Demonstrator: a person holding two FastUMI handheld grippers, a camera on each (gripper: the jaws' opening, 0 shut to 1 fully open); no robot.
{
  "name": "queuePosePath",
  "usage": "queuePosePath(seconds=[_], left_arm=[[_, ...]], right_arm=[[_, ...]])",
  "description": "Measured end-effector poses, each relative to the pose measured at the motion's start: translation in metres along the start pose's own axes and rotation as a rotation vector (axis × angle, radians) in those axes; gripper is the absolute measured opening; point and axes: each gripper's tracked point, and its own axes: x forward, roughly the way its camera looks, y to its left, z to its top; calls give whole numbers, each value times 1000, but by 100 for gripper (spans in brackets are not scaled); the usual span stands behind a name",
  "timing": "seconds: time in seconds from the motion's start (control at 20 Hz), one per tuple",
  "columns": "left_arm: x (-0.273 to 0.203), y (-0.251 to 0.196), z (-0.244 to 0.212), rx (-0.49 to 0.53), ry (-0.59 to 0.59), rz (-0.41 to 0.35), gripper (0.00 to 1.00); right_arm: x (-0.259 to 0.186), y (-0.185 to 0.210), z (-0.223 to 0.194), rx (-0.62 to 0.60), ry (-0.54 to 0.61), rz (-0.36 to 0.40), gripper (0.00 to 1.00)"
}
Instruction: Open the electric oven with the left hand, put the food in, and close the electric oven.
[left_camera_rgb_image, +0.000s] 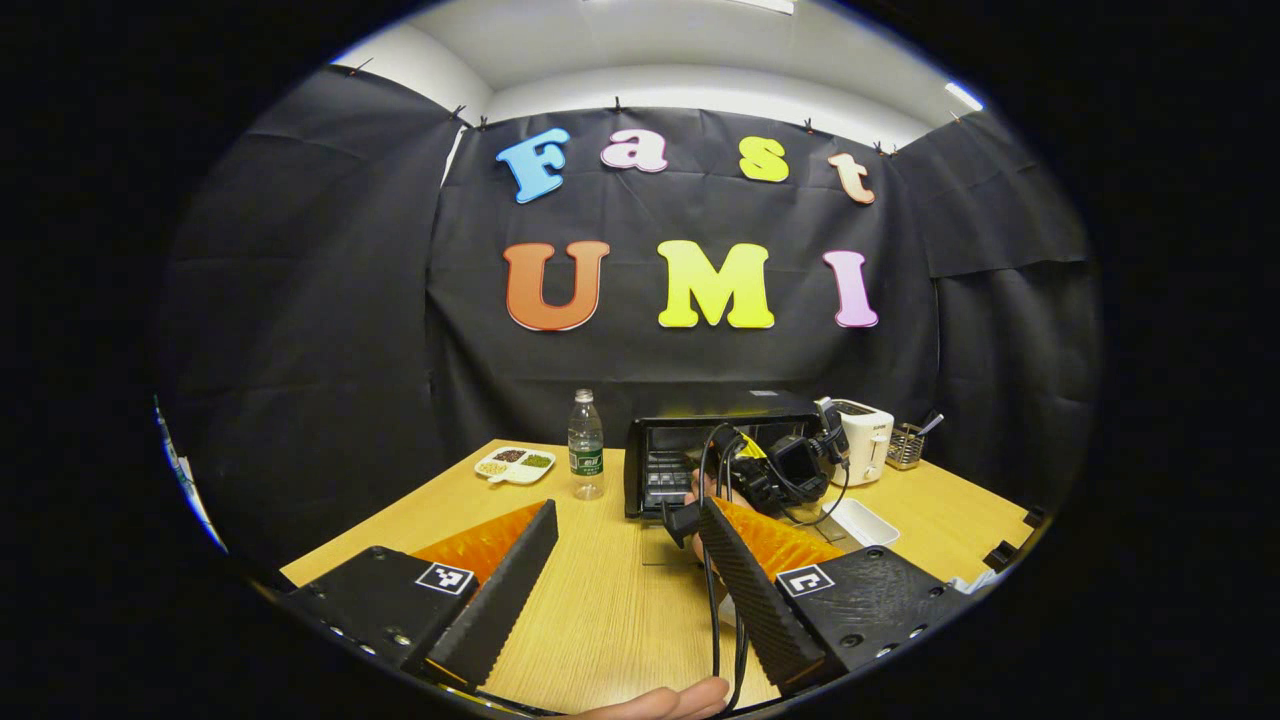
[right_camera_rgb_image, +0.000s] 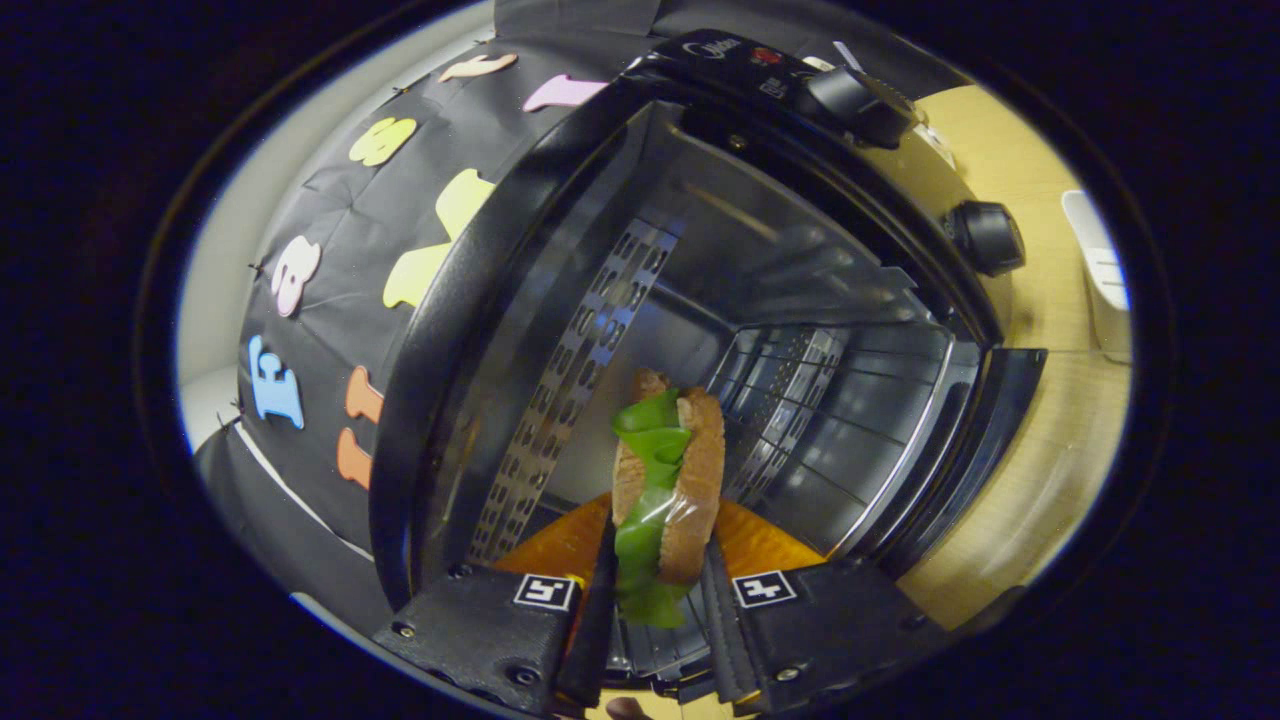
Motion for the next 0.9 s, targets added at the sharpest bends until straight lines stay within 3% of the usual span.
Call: queuePosePath(seconds=[0.05,0.2,0.25,0.35,0.45,0.5,0.55,0.6,0.8,0.85,0.9], left_arm=[[0,3,-1,-7,0,5,94],[-2,4,-1,-38,-5,16,94],[-2,2,-3,-46,-2,12,93],[-3,1,-4,-45,3,13,94],[-4,7,-2,-31,3,40,94],[-6,9,-3,-23,7,51,94],[-5,6,-4,-15,14,56,94],[-6,4,-6,-7,21,57,94],[-8,-5,-7,9,28,63,94],[-8,-9,-9,11,36,57,94],[-9,-13,-10,21,43,55,93]], right_arm=[[0,1,0,-10,-13,-4,36],[-1,1,-2,-56,-18,-20,47],[-1,2,-2,-66,-19,-27,37],[-3,4,-4,-92,-14,-38,36],[-5,7,-6,-187,-4,-61,46],[-6,7,-9,-261,10,-80,56],[-8,8,-12,-326,16,-88,75],[-9,9,-15,-385,33,-91,80],[-7,11,-30,-594,130,-91,87],[-8,7,-32,-668,167,-110,79],[-7,3,-32,-736,193,-124,83]])
